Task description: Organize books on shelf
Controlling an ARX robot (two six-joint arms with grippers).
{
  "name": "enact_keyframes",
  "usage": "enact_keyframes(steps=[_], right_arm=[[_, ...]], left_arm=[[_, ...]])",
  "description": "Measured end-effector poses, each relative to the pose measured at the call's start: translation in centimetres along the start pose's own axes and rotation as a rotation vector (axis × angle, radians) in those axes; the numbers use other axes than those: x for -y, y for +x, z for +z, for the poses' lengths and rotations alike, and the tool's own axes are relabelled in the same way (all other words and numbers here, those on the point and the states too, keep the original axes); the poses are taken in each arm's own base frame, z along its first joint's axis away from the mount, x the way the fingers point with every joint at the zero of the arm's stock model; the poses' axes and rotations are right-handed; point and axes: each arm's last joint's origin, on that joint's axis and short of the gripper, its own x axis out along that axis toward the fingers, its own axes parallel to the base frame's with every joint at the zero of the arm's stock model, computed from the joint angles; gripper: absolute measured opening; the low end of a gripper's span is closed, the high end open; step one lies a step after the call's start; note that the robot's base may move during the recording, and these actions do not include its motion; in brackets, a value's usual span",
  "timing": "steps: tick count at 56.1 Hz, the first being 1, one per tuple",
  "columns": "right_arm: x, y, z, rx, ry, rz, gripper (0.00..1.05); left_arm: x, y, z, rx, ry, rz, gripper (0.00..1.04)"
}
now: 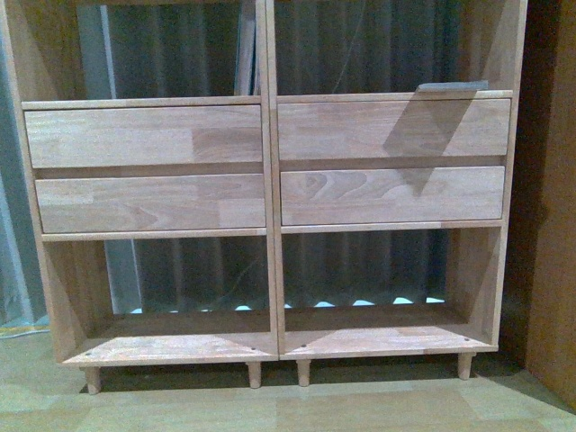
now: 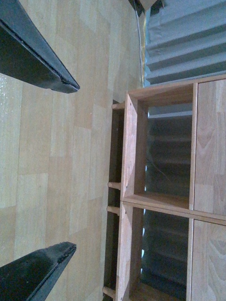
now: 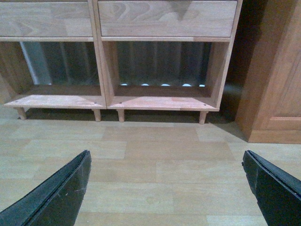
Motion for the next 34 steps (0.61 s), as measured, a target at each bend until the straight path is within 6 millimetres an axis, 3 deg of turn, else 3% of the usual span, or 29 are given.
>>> enact_keyframes(steps=[34], right_arm=[[0.0,0.0,0.0,0.0,0.0,0.001,0.98]], left_arm=[[0.0,0.0,0.0,0.0,0.0,0.0,0.98]])
